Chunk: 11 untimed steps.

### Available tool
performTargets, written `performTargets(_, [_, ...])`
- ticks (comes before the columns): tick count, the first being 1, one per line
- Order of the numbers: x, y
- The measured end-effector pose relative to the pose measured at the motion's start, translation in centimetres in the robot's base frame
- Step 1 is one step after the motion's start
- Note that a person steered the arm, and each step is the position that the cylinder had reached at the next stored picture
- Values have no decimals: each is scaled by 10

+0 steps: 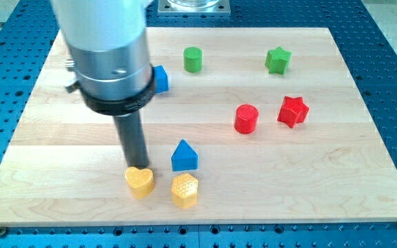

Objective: Place the triangle at the center of the board

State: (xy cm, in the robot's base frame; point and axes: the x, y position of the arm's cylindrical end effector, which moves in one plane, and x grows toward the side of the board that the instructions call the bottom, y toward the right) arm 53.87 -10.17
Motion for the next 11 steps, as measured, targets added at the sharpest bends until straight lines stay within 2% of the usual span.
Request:
performTargets(1, [12,-4])
performTargets(3, [18,106])
performTargets(4, [-12,103])
performTargets(5, [-24,94])
performTargets(7, [-21,127])
performTargets(8, [-39,110])
performTargets(10, [-122,45])
performTargets(11, [-77,77])
